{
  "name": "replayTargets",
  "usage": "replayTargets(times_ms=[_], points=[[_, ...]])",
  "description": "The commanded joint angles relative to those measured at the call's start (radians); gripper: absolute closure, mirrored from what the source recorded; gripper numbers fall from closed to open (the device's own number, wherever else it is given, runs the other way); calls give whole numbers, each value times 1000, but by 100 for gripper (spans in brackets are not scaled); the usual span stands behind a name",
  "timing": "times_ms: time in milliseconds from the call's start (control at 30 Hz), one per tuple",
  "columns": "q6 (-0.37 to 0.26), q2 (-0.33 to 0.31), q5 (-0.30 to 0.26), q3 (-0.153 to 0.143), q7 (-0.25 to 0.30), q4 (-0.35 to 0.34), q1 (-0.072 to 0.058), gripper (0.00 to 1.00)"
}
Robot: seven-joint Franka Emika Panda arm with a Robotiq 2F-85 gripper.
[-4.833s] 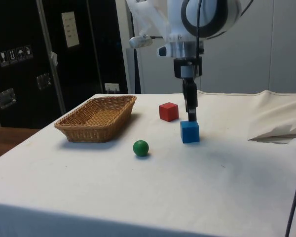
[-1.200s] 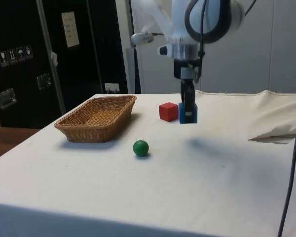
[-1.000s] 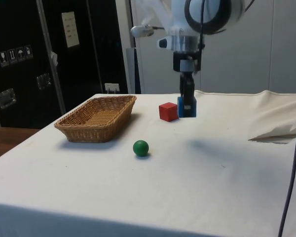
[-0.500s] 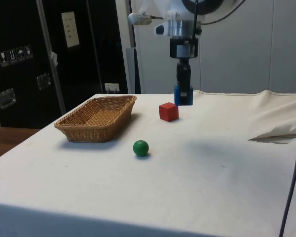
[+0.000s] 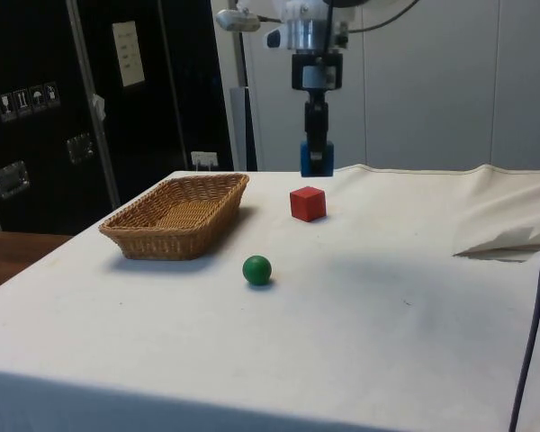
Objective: Place all non-red objects into the basket.
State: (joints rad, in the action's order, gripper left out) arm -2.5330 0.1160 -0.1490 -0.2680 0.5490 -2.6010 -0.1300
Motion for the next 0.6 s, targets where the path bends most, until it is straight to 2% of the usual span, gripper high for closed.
replayTargets(times_ms=[0,367,400,567], points=[[14,-12,-1,0,-4,17,-1,97],[57,-88,-9,-2,-1,120,0,97],[47,-78,-4,-1,0,108,0,97],[64,-129,-15,0,-6,169,-2,97]])
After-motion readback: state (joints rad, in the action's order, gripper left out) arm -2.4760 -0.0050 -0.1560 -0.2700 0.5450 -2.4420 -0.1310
